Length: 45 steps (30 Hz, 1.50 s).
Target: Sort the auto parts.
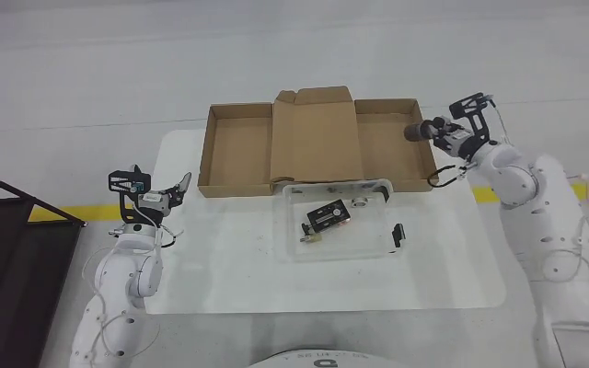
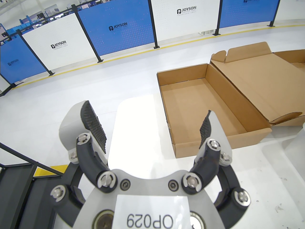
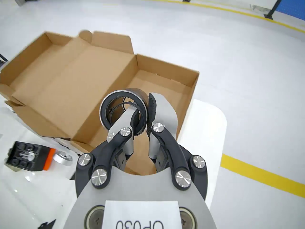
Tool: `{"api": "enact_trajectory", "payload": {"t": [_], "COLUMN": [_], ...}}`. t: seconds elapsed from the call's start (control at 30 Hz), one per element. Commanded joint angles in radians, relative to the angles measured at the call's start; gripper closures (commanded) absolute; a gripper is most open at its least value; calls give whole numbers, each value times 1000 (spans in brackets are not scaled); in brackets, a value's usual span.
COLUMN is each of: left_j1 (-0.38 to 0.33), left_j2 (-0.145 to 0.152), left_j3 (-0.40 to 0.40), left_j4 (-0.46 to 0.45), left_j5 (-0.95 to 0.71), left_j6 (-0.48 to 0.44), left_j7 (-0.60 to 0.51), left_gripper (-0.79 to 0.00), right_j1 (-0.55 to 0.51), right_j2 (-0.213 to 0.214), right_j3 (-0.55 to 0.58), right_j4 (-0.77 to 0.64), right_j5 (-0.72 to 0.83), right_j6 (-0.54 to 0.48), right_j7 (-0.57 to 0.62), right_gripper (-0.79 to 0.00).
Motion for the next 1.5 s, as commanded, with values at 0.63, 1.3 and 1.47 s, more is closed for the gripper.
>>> {"api": "enact_trajectory", "payload": {"t": [0.63,1.3,1.47], "left_j1": [0,0,0], "left_j2": [0,0,0], "left_j3": [0,0,0], "left_j4": [0,0,0], "left_j5": [0,0,0], "left_j6": [0,0,0], "left_j7": [0,0,0], "left_gripper": [-785,-785,-785], "right_j1": [159,264,231], "right_j2": [-46,-90,-77], "right_j3": [-248,-348,-283], "right_j4": [147,291,229], "right_j5": [-229,-236,-182], "right_j6": [121,133,99], "right_j7": [103,69,19], "right_gripper": [0,-554,-551]}}
